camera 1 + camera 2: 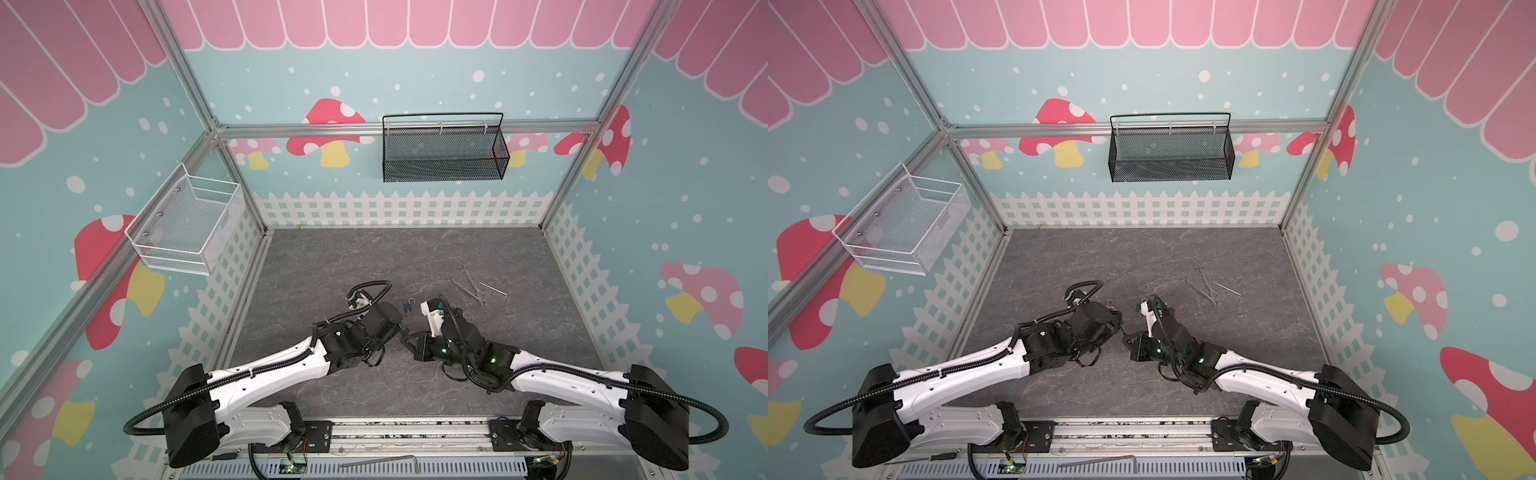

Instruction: Unlock with the key

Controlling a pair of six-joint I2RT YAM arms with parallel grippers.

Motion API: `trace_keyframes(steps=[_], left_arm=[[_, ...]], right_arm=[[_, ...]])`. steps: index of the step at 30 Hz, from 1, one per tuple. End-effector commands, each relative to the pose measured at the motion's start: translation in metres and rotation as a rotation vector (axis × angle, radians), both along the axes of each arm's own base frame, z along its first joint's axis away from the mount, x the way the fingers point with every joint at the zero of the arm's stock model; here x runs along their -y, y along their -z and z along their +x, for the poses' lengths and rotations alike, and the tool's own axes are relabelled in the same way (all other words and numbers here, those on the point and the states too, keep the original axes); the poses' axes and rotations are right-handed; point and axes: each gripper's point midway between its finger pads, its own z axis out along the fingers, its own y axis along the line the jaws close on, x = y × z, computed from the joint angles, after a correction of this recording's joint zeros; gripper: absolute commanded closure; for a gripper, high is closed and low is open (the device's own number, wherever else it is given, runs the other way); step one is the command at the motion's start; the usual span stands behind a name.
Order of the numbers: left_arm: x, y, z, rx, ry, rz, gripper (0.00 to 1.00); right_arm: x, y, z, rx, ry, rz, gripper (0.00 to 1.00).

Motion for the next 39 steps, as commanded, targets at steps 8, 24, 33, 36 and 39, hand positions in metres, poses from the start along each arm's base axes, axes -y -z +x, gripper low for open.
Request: trace_keyframes(steps=[8, 24, 33, 36, 39], left_arm=[[0.001, -0.023, 0.004, 0.039, -0.028, -0.046, 1.0], [-0.003, -0.022, 0.004, 0.049, -0.043, -0.026, 1.0], [0.009, -0.03, -0.003, 0.048, -0.034, -0.084, 1.0], [0.016, -0.034, -0.006, 0.053, -0.025, -0.118, 1.0], [0.022, -0.038, -0.009, 0.056, -0.011, -0.128, 1.0]], right_arm=[[-0.01, -0.016, 0.008, 0.026, 0.018, 0.041, 1.0], [-0.006, -0.022, 0.012, 0.045, 0.048, 0.028, 1.0], [-0.006, -0.013, 0.019, 0.035, 0.079, -0.013, 1.0], [-0.006, -0.014, 0.02, 0.034, 0.085, -0.012, 1.0], [-0.007, -0.02, 0.023, 0.048, 0.096, -0.003, 1.0]])
